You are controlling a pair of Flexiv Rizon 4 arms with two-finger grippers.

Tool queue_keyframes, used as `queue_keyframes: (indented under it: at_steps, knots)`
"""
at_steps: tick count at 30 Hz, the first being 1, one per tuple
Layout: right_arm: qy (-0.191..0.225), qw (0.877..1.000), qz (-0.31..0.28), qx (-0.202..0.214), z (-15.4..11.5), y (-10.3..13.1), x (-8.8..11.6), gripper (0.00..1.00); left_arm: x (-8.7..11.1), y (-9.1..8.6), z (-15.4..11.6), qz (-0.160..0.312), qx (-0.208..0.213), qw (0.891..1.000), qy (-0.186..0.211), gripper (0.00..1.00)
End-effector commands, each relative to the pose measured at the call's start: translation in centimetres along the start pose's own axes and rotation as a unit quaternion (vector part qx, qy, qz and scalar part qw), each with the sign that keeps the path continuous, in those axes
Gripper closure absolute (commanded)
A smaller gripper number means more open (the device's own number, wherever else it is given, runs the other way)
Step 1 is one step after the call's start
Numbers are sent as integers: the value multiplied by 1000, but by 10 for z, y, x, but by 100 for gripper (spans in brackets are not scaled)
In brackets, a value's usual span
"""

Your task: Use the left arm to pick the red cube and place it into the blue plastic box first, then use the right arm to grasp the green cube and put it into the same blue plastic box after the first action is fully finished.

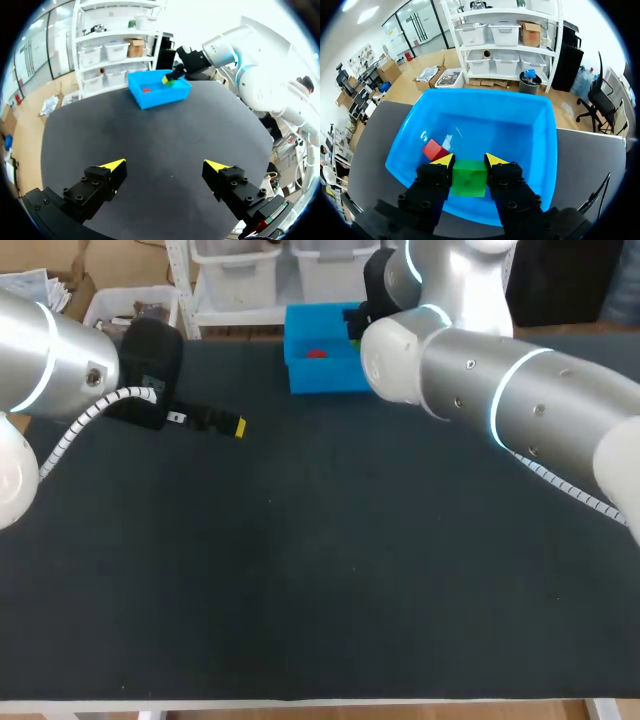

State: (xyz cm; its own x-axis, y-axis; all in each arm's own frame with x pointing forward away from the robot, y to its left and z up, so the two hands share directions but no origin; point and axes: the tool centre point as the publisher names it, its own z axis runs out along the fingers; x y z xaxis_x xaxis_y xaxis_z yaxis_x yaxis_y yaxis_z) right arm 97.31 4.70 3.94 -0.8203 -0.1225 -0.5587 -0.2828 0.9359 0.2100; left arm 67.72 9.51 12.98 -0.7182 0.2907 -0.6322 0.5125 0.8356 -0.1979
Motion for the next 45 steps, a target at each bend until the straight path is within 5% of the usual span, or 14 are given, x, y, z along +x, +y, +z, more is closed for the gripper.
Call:
queue_keyframes:
  at_steps: [1, 2, 3, 4, 22, 45]
  knots:
    - [23, 1000, 0, -4, 12, -1, -15, 100, 1, 2, 0, 1, 4, 1000, -1, 0]
    - [23, 1000, 1, -5, 12, -1, -15, 87, 1, 2, 0, 1, 4, 1000, -1, 0]
    - [24, 1000, 1, -5, 12, -1, -15, 60, 1, 2, 0, 1, 4, 1000, -1, 0]
    - [25, 1000, 2, -5, 12, -1, -15, 0, 1, 2, 0, 1, 4, 1000, -1, 0]
    - [19, 1000, 2, -1, -55, 12, -26, 0, 1, 2, 0, 1, 4, 1000, -1, 0]
    - [0, 1000, -22, -17, -168, 6, 74, 0, 1, 2, 0, 1, 4, 1000, -1, 0]
